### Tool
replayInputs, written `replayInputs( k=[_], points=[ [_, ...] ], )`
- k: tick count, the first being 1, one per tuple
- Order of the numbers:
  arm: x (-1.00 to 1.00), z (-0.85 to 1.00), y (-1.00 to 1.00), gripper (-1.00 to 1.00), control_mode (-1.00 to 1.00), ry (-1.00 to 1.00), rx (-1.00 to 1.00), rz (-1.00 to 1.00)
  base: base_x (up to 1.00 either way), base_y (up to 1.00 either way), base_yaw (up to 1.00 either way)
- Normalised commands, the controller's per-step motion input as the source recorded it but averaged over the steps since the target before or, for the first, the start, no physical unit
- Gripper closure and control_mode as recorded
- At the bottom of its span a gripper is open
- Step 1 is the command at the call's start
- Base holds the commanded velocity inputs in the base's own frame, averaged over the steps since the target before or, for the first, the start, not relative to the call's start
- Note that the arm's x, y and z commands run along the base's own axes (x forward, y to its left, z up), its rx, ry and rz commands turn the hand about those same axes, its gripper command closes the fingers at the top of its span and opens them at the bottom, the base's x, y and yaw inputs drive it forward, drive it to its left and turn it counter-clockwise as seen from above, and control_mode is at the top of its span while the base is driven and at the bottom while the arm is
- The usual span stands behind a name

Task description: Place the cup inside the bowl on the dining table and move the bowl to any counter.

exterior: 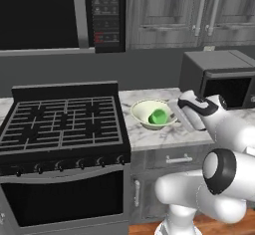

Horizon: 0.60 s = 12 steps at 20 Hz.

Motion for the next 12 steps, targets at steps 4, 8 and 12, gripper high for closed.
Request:
replayInputs(
  k=[4,8,12],
  points=[
    [0.07,-0.19,0.0,1.0,-1.0,0.05,0.0,-0.01,0.0,0.0,0.0],
    [0.04,-0.11,0.0,1.0,-1.0,0.01,0.0,-0.01,0.0,0.0,0.0],
    [0.04,-0.05,0.0,1.0,-1.0,0.0,0.0,0.0,0.0,0.0,0.0]
  ],
)
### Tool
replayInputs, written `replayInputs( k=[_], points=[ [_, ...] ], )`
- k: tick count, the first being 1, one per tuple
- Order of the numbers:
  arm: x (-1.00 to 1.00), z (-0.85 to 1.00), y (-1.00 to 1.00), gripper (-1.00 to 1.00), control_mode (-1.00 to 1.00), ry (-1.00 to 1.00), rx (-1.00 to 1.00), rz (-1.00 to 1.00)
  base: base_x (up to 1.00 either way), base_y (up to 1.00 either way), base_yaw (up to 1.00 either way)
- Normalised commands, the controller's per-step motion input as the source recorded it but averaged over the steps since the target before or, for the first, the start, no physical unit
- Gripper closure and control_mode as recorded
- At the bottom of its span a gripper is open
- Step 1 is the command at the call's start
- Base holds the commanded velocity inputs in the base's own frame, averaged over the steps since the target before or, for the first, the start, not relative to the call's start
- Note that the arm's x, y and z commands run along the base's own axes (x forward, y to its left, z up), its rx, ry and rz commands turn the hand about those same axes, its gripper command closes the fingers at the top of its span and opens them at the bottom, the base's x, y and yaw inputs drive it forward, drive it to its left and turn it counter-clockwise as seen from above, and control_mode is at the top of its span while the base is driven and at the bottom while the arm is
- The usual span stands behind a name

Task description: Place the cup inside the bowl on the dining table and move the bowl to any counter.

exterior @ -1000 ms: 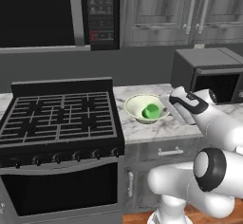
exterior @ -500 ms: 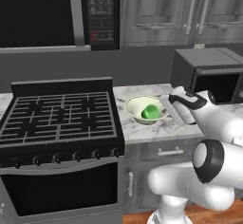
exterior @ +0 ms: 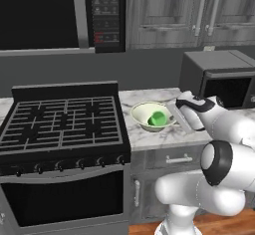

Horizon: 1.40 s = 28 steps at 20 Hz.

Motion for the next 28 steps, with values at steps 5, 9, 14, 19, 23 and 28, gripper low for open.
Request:
replayInputs(
  k=[5,9,14,19,23,28],
  points=[
    [0.06,-0.09,0.0,1.0,-1.0,0.0,0.0,0.0,0.0,0.0,0.0],
    [0.01,-0.11,0.0,1.0,-1.0,0.0,0.0,0.0,0.0,0.0,0.0],
    [0.0,-0.11,0.0,1.0,-1.0,0.0,0.0,0.0,0.0,0.0,0.0],
    [0.0,-0.07,0.0,1.0,-1.0,0.0,-0.01,0.0,0.0,0.0,0.0],
    [0.0,-0.01,0.0,1.0,-1.0,0.0,-0.03,0.0,0.0,0.0,0.0],
    [0.01,0.0,0.0,1.0,-1.0,-0.01,-0.06,0.0,0.0,0.0,0.0]
  ],
)
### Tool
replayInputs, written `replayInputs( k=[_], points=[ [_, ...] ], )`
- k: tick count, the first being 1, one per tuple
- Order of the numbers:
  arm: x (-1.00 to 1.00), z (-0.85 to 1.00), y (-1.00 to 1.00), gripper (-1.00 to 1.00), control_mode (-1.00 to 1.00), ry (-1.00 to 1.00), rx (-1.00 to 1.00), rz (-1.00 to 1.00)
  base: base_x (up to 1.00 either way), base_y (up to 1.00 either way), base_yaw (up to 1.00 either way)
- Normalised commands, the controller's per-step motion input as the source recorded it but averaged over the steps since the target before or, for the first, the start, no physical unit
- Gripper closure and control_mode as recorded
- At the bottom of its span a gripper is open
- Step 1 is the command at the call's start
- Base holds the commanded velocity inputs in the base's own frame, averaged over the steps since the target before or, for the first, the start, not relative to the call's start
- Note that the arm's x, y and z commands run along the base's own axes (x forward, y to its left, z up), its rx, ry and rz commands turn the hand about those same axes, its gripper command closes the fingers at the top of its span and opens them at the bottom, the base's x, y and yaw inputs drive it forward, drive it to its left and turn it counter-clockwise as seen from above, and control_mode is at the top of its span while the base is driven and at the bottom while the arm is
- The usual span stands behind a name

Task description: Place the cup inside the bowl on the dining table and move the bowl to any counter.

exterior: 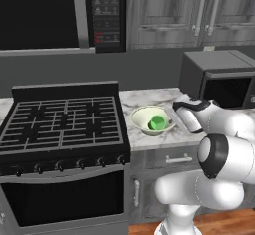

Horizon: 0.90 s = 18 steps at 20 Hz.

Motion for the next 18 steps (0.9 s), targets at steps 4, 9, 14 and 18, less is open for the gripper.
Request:
replayInputs(
  k=[4,9,14,18],
  points=[
    [0.02,-0.01,0.0,1.0,-1.0,-0.02,-0.05,0.0,0.0,0.0,0.0],
    [0.12,-0.05,0.0,1.0,-1.0,-0.02,-0.05,0.0,0.0,0.0,0.0],
    [0.13,-0.06,0.0,1.0,-1.0,0.0,-0.04,0.0,0.0,0.0,0.0],
    [0.19,-0.14,0.0,1.0,-1.0,0.0,-0.03,0.0,0.0,0.0,0.0]
  ],
)
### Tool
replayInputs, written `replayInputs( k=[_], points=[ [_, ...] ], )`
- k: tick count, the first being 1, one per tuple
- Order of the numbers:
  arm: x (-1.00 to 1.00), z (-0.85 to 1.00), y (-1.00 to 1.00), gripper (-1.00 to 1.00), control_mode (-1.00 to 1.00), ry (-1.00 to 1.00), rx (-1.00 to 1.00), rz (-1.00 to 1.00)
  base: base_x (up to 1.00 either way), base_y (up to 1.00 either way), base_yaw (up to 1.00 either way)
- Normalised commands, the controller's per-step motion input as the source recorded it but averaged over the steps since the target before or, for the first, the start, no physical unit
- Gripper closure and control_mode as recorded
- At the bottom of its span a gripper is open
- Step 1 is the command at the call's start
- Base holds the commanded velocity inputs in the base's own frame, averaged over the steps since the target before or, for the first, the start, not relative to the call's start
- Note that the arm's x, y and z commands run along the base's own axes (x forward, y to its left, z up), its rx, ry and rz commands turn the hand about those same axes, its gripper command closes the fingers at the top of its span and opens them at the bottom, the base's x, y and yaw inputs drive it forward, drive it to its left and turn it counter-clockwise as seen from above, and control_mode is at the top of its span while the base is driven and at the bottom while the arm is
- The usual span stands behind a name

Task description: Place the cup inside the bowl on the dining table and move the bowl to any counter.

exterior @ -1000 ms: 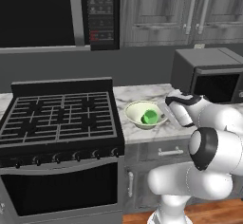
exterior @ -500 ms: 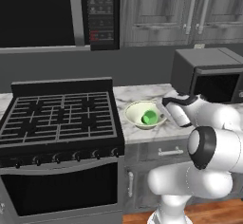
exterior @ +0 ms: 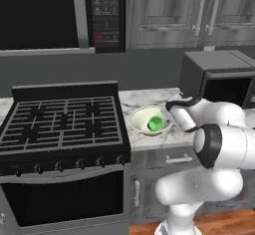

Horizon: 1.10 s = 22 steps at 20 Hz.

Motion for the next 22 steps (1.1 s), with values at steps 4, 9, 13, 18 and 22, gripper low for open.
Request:
replayInputs(
  k=[4,9,13,18,22],
  points=[
    [0.21,-0.04,0.0,1.0,-1.0,0.0,-0.01,0.0,0.0,0.0,0.0],
    [0.2,0.0,0.0,1.0,-1.0,0.0,0.0,-0.01,0.0,0.0,0.0],
    [0.23,-0.01,0.0,1.0,-1.0,0.0,0.0,-0.01,0.0,0.0,0.0],
    [0.14,-0.16,0.0,1.0,-1.0,0.0,0.0,-0.02,0.0,0.0,0.0],
    [0.1,-0.28,0.0,1.0,-1.0,0.0,0.0,-0.02,0.0,0.0,0.0]
  ],
)
